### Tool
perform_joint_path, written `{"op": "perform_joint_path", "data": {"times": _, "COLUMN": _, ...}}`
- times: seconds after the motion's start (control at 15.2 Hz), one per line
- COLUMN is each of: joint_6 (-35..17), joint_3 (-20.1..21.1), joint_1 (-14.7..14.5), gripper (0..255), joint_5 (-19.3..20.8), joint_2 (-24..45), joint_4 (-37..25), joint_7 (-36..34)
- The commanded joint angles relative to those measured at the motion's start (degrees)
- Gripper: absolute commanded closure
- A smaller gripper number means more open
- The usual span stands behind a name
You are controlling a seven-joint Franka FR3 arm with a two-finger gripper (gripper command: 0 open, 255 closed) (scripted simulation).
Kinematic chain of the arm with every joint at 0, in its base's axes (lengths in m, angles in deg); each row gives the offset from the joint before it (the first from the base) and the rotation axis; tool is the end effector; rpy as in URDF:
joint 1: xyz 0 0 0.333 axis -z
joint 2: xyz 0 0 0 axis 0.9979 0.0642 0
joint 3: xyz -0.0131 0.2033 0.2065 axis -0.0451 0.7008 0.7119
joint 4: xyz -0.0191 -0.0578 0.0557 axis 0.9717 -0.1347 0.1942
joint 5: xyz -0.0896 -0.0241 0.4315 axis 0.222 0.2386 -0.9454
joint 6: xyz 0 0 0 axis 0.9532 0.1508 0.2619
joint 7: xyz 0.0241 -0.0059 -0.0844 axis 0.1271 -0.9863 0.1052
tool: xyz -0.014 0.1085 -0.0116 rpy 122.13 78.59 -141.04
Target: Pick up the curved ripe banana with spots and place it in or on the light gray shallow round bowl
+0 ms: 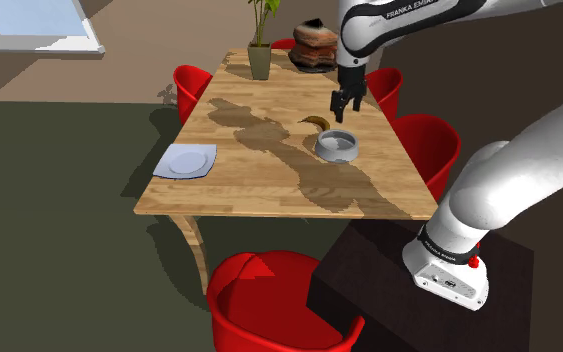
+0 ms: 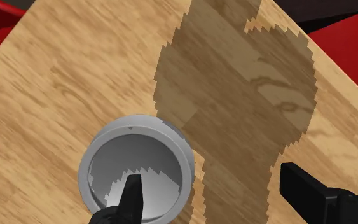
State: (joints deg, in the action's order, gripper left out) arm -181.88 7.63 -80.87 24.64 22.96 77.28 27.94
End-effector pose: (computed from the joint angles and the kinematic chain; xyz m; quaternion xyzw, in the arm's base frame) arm 0.4612 -0.1233 0.4089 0.9964 -0.0631 -0.0479 0.0289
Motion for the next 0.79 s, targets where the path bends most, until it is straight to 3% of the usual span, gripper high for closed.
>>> {"op": "perform_joint_path", "data": {"times": 0.0, "joint_6": -2.93, "joint_3": -1.14, "joint_1": 0.25, "gripper": 0, "joint_5": -0.3, "joint_2": 4.24, "joint_4": -1.79, "joint_7": 1.19}}
{"op": "perform_joint_path", "data": {"times": 0.73, "joint_6": -12.51, "joint_3": -6.65, "joint_1": 3.26, "gripper": 0, "joint_5": -6.33, "joint_2": 27.2, "joint_4": -16.84, "joint_7": 11.39}}
